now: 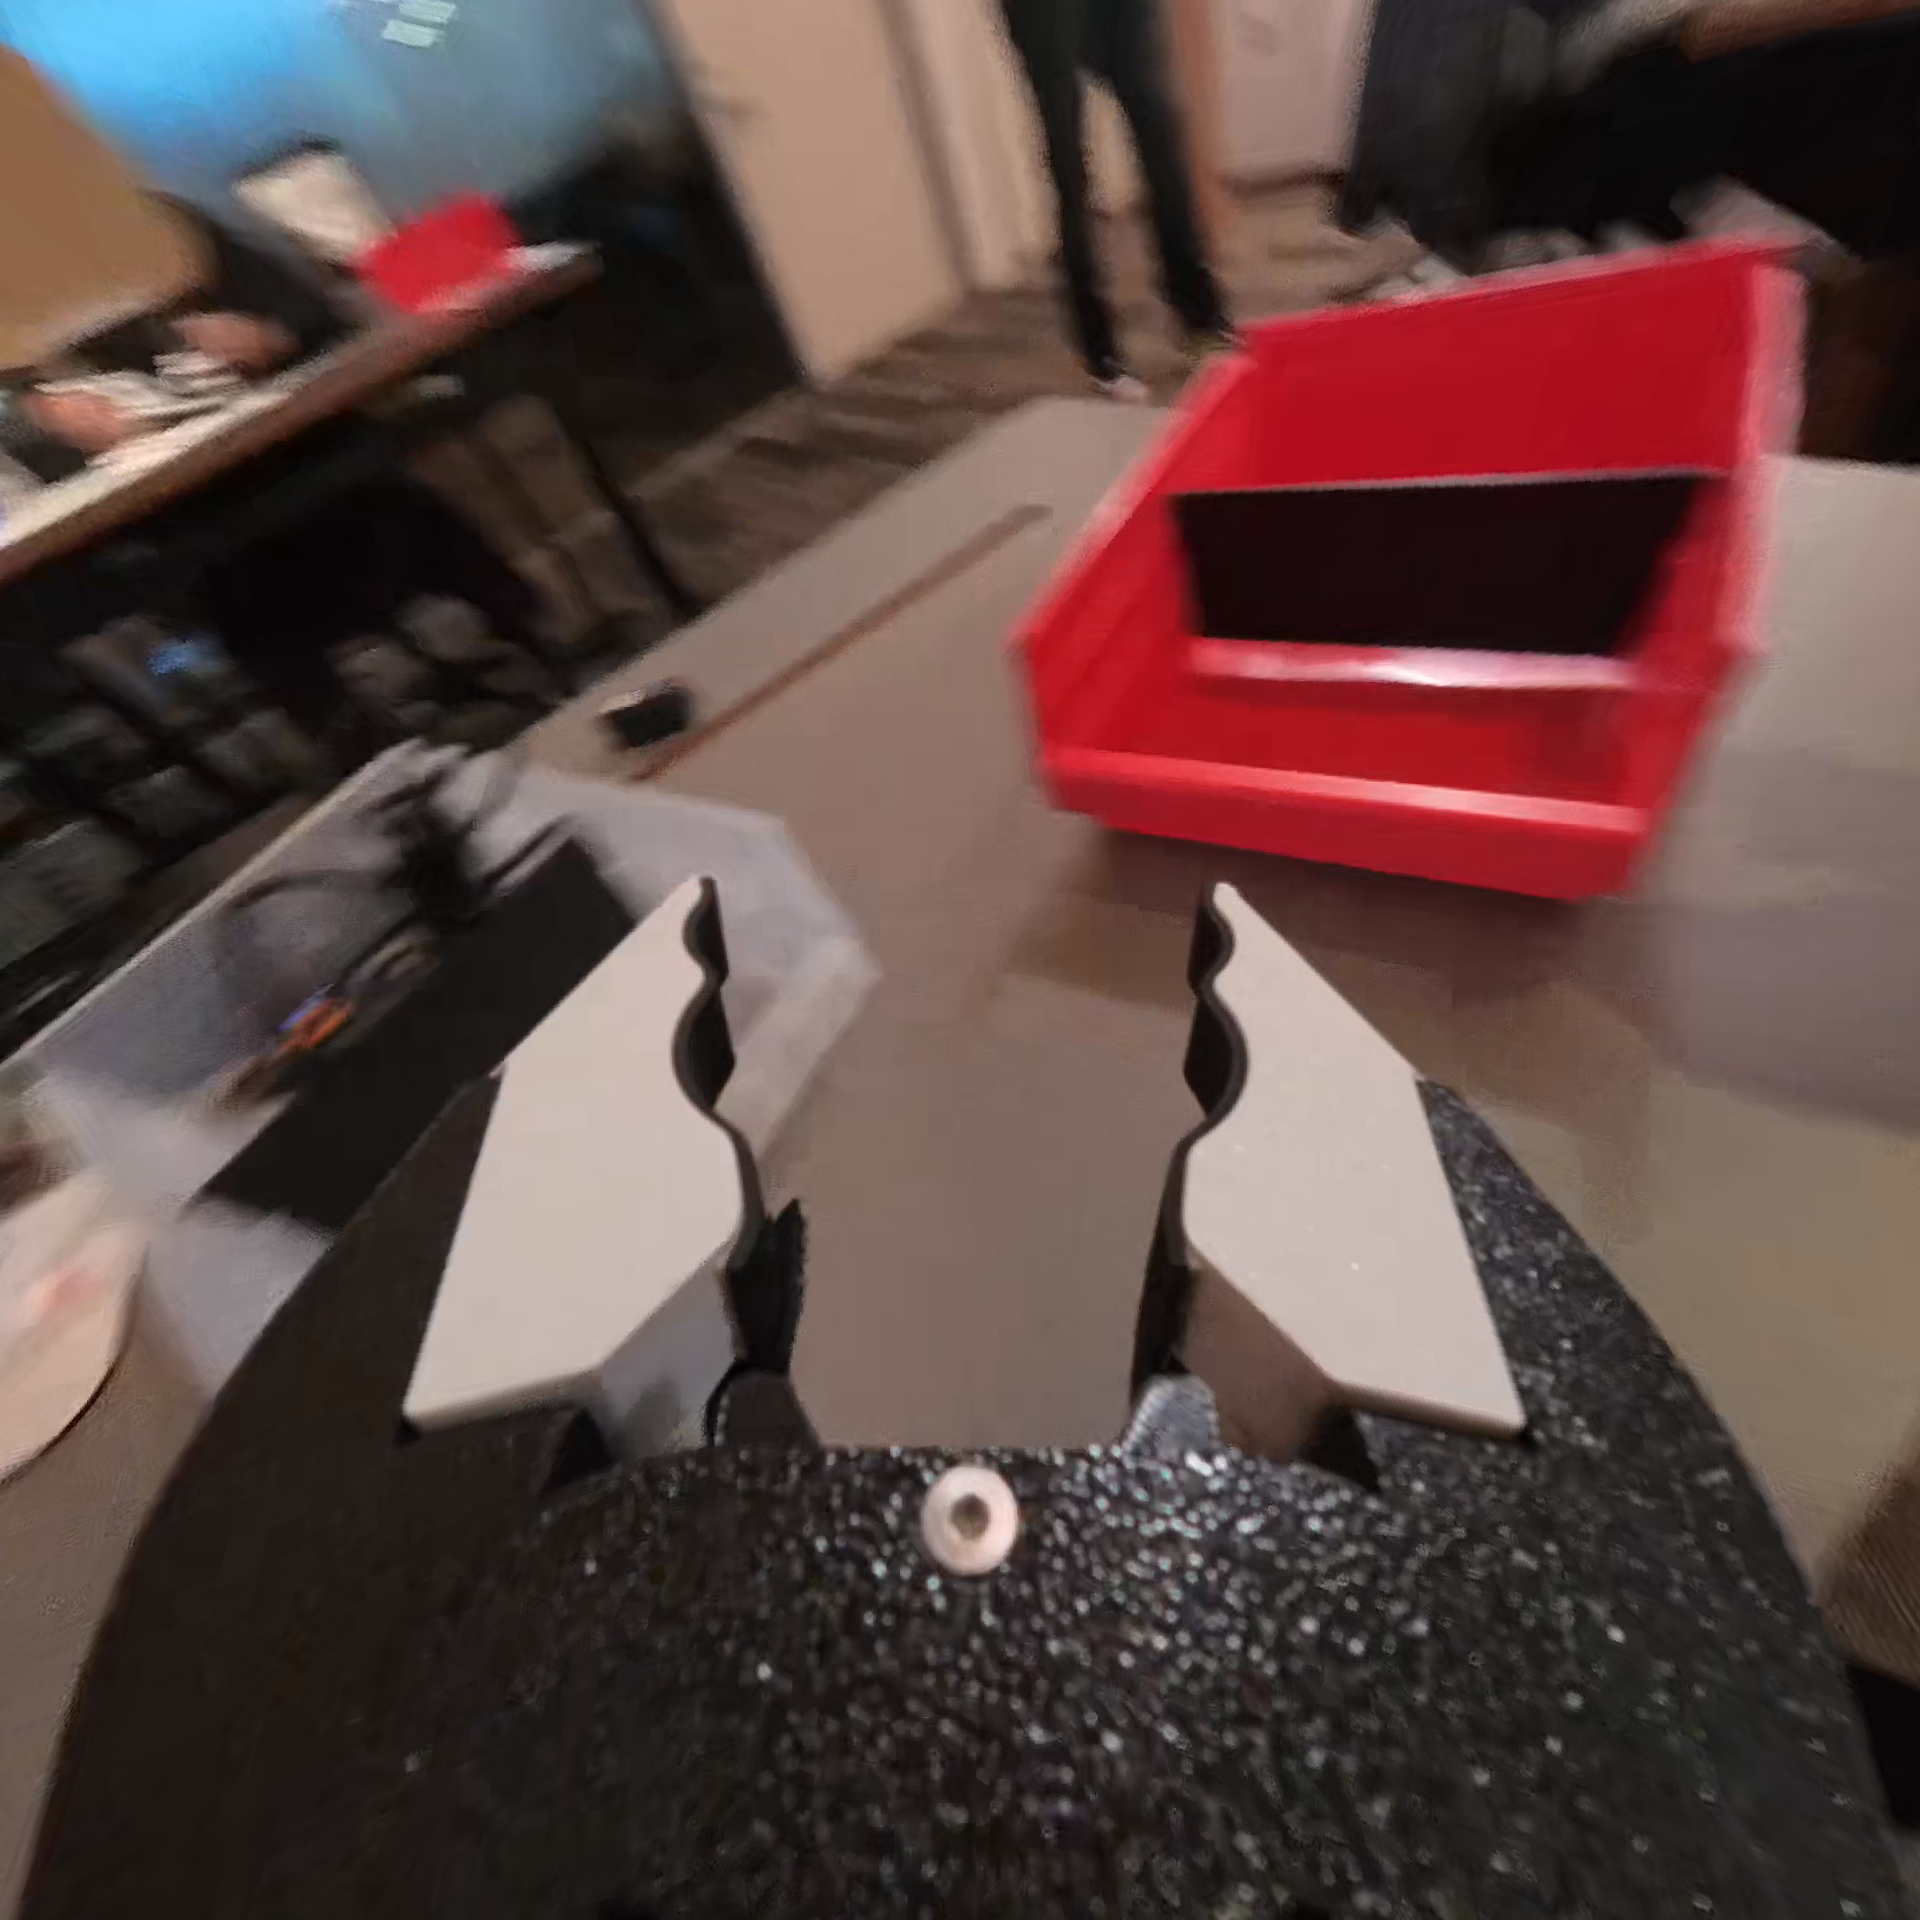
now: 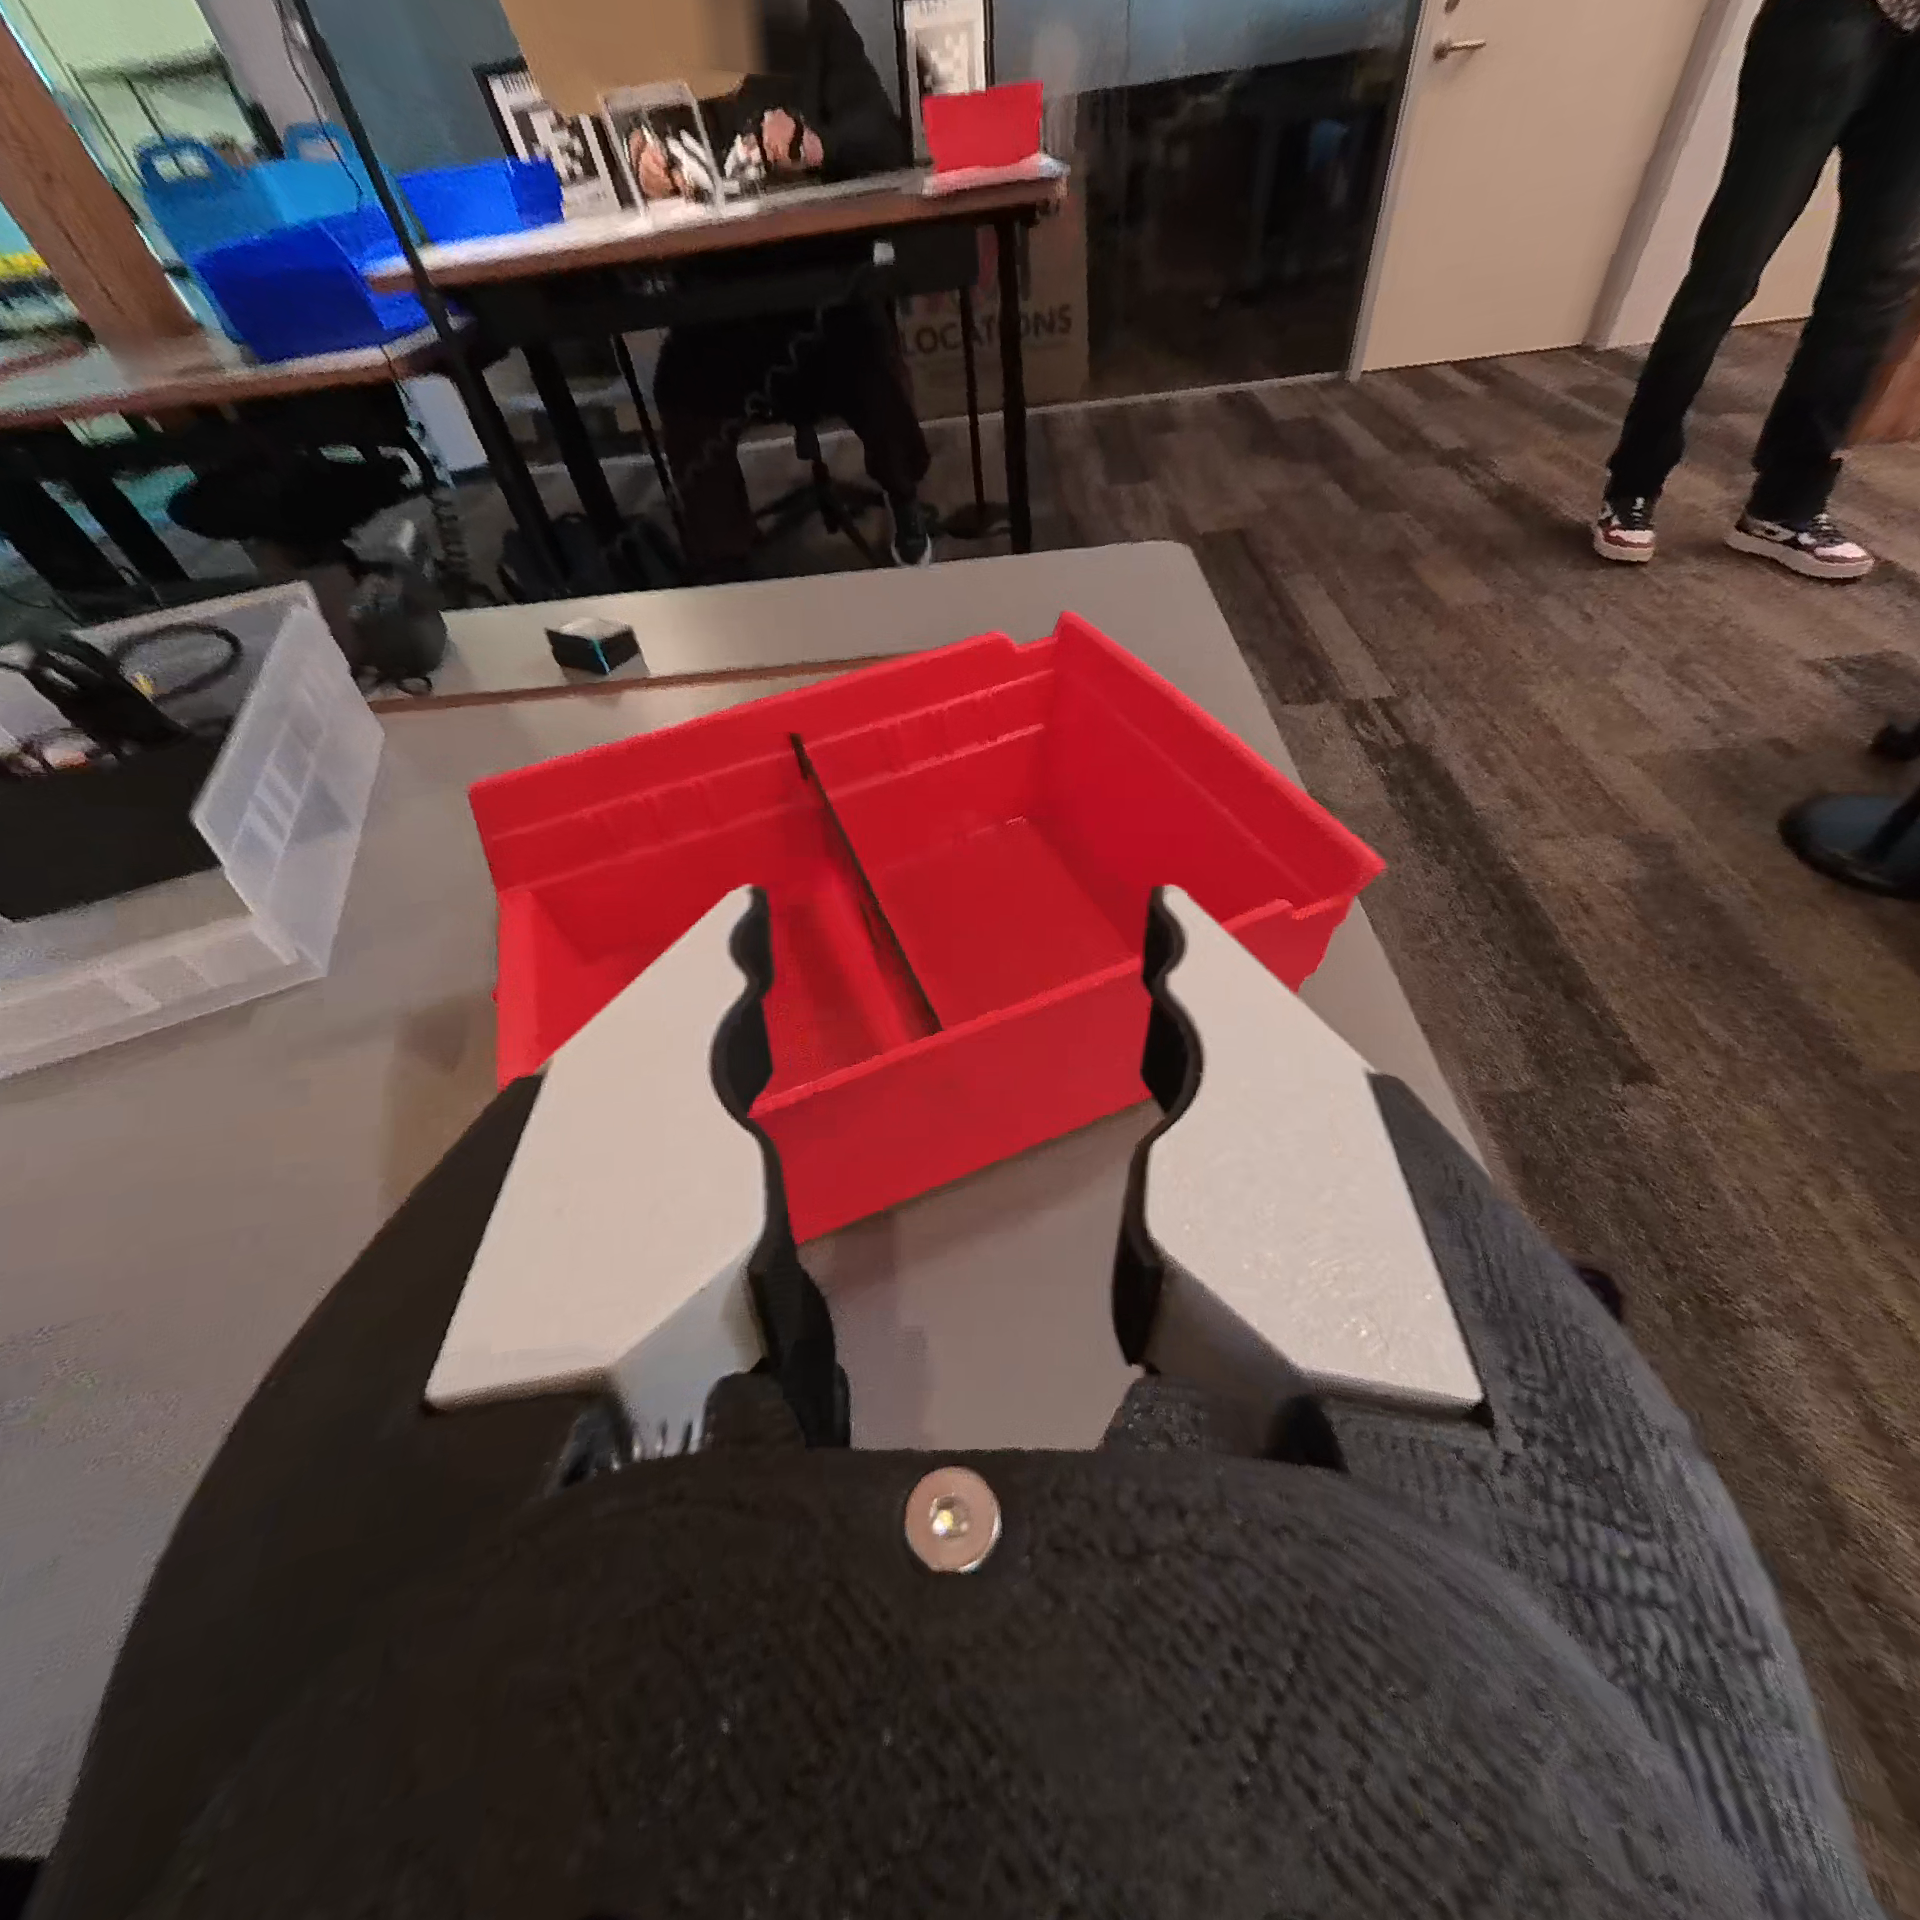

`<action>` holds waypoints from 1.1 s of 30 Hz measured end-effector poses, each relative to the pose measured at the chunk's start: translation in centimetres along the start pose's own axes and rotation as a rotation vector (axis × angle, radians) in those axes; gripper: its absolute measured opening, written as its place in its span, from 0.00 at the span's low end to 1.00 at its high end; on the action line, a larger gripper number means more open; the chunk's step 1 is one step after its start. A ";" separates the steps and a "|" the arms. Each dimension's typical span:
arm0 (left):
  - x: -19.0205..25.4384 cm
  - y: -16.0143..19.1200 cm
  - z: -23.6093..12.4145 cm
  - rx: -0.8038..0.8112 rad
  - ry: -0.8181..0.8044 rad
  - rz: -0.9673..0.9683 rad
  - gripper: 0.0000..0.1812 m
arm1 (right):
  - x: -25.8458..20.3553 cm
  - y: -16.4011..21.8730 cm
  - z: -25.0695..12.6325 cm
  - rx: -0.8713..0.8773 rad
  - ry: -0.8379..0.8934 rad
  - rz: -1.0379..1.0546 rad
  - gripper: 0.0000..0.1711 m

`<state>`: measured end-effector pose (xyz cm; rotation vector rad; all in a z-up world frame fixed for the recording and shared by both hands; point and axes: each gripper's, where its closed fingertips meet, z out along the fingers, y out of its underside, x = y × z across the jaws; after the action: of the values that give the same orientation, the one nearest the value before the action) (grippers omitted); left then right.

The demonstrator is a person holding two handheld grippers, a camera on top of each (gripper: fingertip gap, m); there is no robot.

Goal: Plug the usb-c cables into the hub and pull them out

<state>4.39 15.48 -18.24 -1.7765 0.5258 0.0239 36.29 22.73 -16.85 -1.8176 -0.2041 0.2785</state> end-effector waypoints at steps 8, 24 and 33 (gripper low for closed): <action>-17.2 11.7 -1.4 -0.178 -0.273 -0.300 0.60 | -2.7 4.6 1.6 -0.217 0.173 -0.104 0.62; -20.5 18.1 1.6 -0.399 -0.216 -0.334 0.53 | -6.6 9.0 4.2 -0.299 0.152 0.019 0.57; -21.7 18.7 0.8 -0.334 -0.172 -0.430 0.48 | -1.8 8.9 1.3 -0.412 0.209 0.008 0.30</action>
<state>-21.55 20.21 -29.34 -2.1589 0.0057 -0.0368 34.15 21.11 -25.61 -2.2397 -0.1120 0.0498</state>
